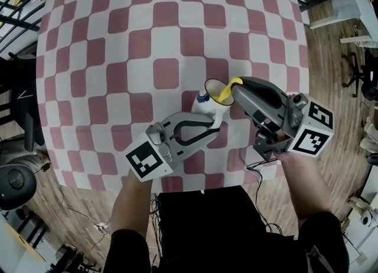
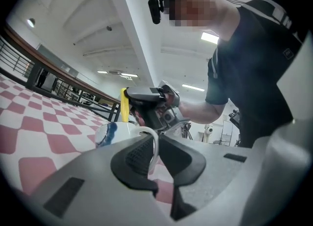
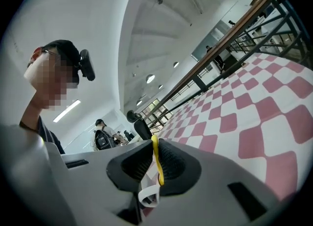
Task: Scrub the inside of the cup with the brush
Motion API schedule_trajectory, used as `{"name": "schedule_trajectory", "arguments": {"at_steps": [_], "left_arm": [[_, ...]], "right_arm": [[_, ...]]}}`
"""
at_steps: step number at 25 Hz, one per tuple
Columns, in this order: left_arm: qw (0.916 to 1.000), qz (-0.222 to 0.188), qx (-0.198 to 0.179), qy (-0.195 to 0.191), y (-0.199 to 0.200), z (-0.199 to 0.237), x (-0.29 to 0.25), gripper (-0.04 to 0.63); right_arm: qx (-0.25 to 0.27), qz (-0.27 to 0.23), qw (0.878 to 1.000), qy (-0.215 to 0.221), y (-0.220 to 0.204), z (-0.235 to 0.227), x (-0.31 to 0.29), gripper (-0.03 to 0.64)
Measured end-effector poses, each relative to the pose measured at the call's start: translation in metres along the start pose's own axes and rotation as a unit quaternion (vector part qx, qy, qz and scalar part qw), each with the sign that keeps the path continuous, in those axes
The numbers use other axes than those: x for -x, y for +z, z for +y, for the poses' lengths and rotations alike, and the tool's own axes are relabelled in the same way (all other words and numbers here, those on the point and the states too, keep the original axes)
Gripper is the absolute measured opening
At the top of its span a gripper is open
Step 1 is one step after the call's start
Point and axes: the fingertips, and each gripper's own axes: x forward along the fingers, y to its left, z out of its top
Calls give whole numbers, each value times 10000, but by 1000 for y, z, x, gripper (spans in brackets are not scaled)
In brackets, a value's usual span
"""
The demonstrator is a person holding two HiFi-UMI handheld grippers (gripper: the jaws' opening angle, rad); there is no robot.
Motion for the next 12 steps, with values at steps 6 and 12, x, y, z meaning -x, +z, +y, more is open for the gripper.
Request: {"name": "schedule_trajectory", "arguments": {"at_steps": [6,12], "left_arm": [[9998,127,105,108,-14,-4,2,41],[9987,263,343,285,-23,-12,10,41]], "right_arm": [[-172,142,9997,46,-16,-5,-2,44],[-315,273,9990,172,-31,5,-11,44]]}}
